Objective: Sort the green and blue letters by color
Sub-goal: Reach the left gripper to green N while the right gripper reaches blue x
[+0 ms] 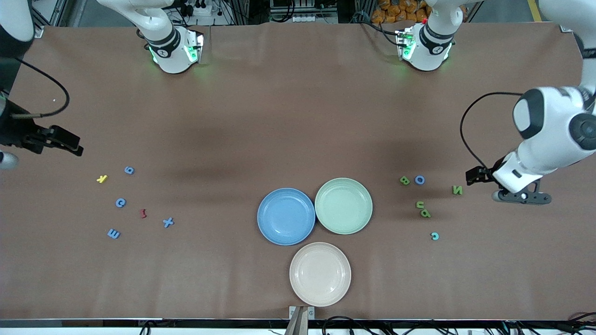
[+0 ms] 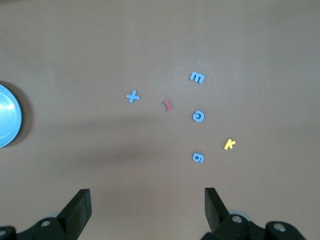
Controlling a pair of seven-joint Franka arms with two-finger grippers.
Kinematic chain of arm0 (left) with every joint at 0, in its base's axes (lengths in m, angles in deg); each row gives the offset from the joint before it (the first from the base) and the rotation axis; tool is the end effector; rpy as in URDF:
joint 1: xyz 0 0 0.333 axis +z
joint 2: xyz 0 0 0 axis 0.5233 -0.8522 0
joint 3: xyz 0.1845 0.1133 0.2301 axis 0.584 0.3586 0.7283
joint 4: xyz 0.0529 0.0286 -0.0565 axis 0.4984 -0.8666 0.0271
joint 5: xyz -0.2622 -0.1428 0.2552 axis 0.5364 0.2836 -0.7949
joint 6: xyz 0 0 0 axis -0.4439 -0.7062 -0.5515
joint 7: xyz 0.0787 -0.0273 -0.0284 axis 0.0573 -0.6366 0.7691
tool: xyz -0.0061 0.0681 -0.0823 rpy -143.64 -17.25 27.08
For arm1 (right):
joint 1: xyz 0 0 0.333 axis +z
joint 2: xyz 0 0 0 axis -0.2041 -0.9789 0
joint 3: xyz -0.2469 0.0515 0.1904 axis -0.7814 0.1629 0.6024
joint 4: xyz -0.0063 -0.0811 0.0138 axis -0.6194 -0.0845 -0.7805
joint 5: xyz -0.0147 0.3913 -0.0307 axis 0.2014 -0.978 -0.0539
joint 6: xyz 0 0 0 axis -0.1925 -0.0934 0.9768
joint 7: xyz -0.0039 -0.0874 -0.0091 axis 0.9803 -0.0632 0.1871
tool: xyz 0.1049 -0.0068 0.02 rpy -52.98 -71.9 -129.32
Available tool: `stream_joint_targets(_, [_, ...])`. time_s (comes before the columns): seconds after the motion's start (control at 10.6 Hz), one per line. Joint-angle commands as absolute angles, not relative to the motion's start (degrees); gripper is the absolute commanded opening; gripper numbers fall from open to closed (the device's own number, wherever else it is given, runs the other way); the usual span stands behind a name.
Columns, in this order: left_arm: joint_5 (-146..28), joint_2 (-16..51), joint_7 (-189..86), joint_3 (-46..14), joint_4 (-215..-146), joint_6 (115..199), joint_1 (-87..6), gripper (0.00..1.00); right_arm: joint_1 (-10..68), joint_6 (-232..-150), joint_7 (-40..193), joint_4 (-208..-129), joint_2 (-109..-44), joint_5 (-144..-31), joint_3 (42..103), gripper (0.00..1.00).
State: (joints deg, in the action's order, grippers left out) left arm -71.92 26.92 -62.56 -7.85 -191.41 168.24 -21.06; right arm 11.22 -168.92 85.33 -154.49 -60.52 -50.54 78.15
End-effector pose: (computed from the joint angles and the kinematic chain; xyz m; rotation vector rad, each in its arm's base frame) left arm 0.6130 0.0109 0.3432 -3.1303 0.1690 -0.0247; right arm 0.6002 -0.0037 0.5955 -3.1388 0.1161 -0.0235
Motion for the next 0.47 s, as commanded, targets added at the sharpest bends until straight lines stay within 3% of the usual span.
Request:
stream_joint_targets(0.0, [-73.8,20.3,-63.7,-8.1,-192.2,173.0,-19.7,1.0,9.9,-172.3,84.9,-153.6,-64.2,-50.1,78.5,1.0])
stream_joint_targets(0.38, [-76.2,17.3,-63.4,-7.9,-199.2,185.0,-19.3,1.0,10.0,-175.5,84.9,-153.5,-70.7,-46.2,78.5,1.0])
